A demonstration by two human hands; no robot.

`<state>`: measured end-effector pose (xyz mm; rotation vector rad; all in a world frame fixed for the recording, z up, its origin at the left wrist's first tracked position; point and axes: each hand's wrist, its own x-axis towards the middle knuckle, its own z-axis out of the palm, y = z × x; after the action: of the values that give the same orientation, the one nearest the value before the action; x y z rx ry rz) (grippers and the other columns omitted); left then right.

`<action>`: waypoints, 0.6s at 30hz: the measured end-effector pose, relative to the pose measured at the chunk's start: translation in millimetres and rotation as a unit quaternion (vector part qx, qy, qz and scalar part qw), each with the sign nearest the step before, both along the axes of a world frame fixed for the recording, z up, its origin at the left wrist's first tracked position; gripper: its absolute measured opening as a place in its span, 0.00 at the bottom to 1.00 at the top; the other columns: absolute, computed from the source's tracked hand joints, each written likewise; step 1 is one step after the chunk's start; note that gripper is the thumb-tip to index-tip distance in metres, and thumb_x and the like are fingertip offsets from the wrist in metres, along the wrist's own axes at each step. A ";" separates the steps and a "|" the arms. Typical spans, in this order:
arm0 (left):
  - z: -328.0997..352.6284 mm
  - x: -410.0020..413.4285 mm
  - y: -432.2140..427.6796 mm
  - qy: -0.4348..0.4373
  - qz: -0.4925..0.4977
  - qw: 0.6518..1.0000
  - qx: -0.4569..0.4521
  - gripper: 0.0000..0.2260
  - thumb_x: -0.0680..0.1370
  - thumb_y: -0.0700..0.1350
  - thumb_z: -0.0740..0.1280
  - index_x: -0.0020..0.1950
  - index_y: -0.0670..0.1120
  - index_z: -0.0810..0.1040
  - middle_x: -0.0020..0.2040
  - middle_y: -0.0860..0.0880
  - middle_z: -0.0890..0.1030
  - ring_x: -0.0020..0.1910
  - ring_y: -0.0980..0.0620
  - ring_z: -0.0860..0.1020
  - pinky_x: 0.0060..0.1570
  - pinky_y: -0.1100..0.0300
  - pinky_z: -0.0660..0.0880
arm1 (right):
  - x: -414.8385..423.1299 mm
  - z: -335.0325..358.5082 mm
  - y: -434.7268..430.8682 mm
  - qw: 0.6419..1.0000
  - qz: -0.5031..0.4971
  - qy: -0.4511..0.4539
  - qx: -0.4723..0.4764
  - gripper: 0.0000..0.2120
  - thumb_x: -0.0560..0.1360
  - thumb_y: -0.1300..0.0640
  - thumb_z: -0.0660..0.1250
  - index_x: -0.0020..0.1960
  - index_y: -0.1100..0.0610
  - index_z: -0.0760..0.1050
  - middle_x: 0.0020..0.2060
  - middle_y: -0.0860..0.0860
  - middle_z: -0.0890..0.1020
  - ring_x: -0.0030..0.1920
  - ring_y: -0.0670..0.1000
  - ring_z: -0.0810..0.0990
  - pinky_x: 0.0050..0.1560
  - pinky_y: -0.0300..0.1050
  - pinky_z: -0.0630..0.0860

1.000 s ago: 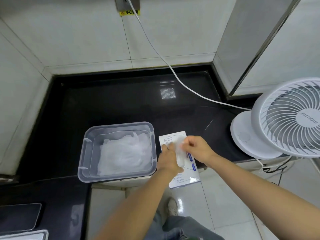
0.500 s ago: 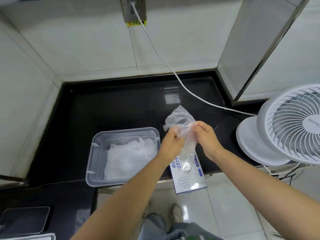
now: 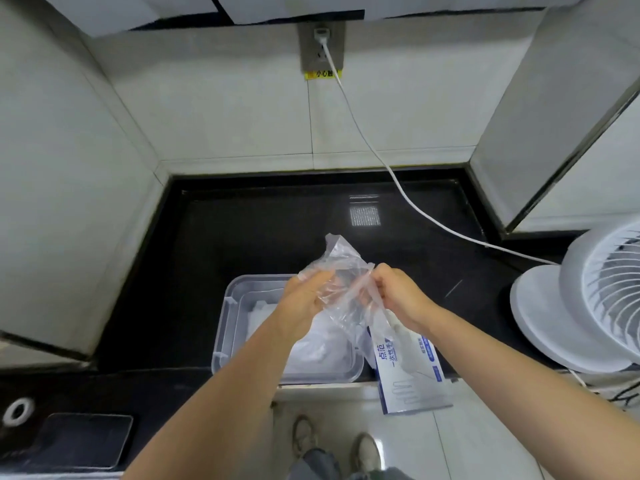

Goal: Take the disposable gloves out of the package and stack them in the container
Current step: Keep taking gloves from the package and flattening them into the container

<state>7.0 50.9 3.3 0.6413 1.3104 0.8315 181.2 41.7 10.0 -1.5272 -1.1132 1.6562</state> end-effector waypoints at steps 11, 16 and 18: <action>-4.1 -49.4 0.8 0.116 0.022 0.993 -0.019 0.04 0.77 0.39 0.69 0.44 0.46 0.78 0.42 0.45 0.80 0.42 0.50 0.79 0.49 0.56 0.80 | -46.3 0.6 13.1 0.996 0.084 -0.026 0.010 0.20 0.73 0.31 0.65 0.57 0.42 0.70 0.54 0.45 0.78 0.53 0.46 0.78 0.60 0.48 0.73; -6.6 -68.5 -2.4 0.127 0.014 0.992 -0.017 0.04 0.76 0.37 0.70 0.48 0.45 0.80 0.45 0.44 0.81 0.41 0.50 0.81 0.45 0.58 0.81 | -67.7 -6.8 23.0 0.981 0.106 -0.151 0.066 0.13 0.72 0.62 0.71 0.55 0.54 0.75 0.48 0.55 0.82 0.46 0.51 0.82 0.51 0.53 0.81; -8.7 -79.9 -3.9 0.085 -0.026 0.996 -0.015 0.07 0.76 0.34 0.69 0.50 0.44 0.78 0.47 0.43 0.81 0.45 0.48 0.80 0.55 0.50 0.79 | -69.6 -8.1 27.9 0.977 0.076 -0.184 0.078 0.03 0.74 0.66 0.65 0.46 0.62 0.77 0.36 0.58 0.82 0.35 0.52 0.80 0.46 0.55 0.80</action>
<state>-72.9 47.0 -5.3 0.7317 1.4514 0.7263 111.7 69.6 1.9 -1.7232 -1.5509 1.3733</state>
